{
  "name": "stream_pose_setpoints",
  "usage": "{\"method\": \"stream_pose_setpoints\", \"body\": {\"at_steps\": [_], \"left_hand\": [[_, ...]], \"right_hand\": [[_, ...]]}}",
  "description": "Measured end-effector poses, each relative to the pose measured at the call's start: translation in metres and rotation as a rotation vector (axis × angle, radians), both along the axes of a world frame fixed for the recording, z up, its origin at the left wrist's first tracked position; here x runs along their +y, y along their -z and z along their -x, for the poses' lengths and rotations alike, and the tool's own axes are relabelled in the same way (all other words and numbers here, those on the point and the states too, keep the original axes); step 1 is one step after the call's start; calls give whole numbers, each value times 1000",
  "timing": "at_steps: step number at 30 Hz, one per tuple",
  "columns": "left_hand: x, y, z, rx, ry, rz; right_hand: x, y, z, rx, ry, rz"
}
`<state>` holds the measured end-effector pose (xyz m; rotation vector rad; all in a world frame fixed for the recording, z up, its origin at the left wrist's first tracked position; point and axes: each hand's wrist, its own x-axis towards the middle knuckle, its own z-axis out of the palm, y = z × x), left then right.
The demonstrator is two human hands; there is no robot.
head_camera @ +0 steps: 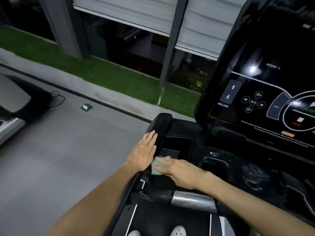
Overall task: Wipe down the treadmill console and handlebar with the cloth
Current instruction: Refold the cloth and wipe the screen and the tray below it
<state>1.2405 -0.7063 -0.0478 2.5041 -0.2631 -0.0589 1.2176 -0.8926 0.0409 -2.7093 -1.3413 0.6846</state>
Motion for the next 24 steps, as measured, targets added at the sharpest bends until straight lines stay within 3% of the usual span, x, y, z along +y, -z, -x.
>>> {"method": "stream_pose_setpoints", "body": {"at_steps": [6, 14, 24], "left_hand": [[1, 4, 0, -20, 18, -15], [2, -1, -7, 16, 54, -60], [-38, -23, -119, -21, 251, -264]], "right_hand": [[-57, -19, 10, -10, 113, 80], [18, -1, 6, -26, 11, 47], [-54, -22, 11, -1, 175, 89]]}}
